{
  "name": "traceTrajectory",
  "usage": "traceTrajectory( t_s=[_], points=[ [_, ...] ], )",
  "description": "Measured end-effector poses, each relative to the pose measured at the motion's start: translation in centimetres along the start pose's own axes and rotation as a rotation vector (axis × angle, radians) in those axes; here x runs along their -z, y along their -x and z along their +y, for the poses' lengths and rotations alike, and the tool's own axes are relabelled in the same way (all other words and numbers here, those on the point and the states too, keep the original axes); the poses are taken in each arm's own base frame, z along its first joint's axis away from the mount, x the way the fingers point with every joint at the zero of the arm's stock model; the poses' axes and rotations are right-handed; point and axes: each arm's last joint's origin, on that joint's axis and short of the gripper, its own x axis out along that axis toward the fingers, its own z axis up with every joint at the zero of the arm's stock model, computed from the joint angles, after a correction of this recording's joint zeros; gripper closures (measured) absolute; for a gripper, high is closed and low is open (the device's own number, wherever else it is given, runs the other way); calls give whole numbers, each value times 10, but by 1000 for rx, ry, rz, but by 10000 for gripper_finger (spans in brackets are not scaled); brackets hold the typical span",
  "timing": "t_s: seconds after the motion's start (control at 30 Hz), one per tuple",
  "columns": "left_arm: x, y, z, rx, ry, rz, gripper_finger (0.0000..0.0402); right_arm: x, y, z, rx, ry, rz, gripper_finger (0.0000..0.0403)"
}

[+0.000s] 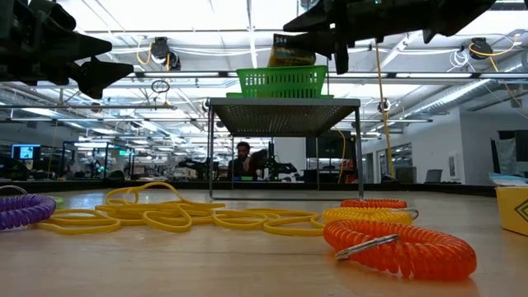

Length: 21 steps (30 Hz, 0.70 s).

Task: Pick & Place Office Desk Supplies
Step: Put the crayon box into the bottom green bin on the shelf

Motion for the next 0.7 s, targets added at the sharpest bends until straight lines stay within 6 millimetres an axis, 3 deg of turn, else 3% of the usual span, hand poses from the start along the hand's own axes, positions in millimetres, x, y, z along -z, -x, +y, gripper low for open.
traceTrajectory(
  t_s=[0.27,0.57,0.7],
  points=[
    [0,0,0,0,0,0,91,-1,0,-1,32,39,-16,244],
    [0,0,0,0,0,0,91,-8,1,8,-162,86,-68,243],
    [0,0,0,0,0,0,91,-6,3,16,-169,219,-54,243]
  ],
)
